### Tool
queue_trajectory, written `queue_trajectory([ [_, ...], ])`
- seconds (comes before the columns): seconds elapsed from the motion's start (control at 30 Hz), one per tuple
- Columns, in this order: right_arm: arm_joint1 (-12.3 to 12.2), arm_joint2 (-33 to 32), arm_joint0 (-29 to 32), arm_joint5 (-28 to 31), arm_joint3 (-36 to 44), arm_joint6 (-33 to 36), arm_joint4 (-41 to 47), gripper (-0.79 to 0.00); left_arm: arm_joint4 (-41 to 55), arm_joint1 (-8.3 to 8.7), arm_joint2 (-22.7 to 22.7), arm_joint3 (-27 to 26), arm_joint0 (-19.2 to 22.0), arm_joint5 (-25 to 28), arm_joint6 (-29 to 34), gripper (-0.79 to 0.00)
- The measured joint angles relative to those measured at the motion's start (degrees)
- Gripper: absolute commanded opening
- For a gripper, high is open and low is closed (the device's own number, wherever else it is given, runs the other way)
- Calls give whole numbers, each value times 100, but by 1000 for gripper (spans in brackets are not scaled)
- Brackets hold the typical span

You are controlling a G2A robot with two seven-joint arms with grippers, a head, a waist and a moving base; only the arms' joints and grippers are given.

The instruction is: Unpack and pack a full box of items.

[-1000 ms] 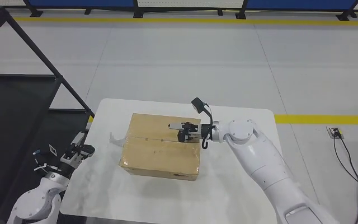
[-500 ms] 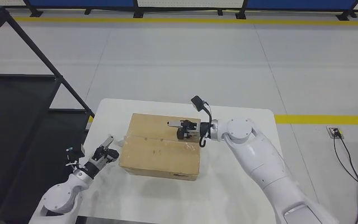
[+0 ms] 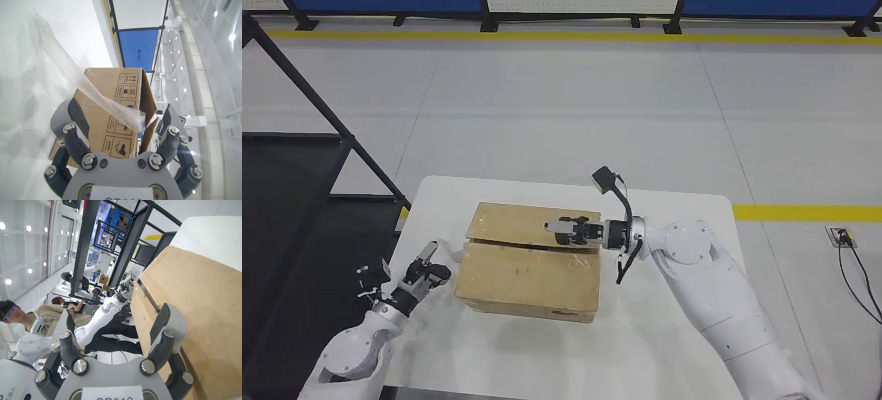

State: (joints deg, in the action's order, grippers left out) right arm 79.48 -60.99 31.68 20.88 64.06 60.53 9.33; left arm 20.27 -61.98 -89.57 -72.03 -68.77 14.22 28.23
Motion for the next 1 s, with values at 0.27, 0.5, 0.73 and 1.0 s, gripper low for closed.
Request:
queue_trajectory([
  [0.27, -28, 164, 171, -518, 269, 124, -134, 0, 61, 5, -47, -53, -148, -128, 160, 0],
  [0.5, 40, 359, 96, -507, -209, -195, -60, 0, 107, -77, 308, 66, 157, -243, 92, 0],
  [0.73, 82, 446, 6, -577, -618, -479, -86, 0, 282, -153, 563, 300, 491, -241, 145, 0],
  [1.0, 133, 520, -139, -538, -1023, -578, -19, 0, 844, -247, 654, 590, 790, -61, 86, 0],
])
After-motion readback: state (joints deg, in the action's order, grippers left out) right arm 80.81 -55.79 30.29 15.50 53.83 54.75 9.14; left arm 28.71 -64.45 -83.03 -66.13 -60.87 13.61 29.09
